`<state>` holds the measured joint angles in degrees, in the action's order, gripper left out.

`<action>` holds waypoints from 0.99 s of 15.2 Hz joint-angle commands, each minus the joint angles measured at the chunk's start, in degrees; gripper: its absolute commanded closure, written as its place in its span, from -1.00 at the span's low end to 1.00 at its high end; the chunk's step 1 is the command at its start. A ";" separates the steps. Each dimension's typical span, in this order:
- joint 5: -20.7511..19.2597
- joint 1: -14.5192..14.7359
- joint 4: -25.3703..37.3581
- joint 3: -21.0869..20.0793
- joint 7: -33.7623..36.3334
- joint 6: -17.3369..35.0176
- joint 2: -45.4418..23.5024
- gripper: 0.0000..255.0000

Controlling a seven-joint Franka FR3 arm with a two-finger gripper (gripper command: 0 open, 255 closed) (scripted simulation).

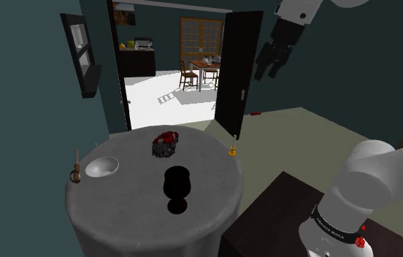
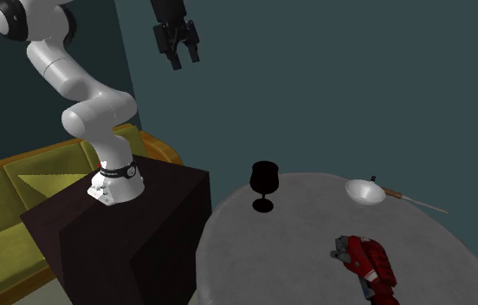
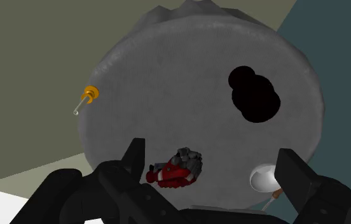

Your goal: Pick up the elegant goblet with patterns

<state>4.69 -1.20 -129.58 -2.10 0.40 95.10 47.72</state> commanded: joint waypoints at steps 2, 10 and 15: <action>0.16 0.11 -1.24 -0.72 0.46 1.63 -0.55 -1.00; 1.13 0.94 -8.84 -6.61 4.38 15.02 -7.73 -1.00; 1.00 1.08 -11.37 -10.44 7.25 23.58 -14.73 -1.00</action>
<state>5.78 -0.10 -140.79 -11.80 7.06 117.12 34.48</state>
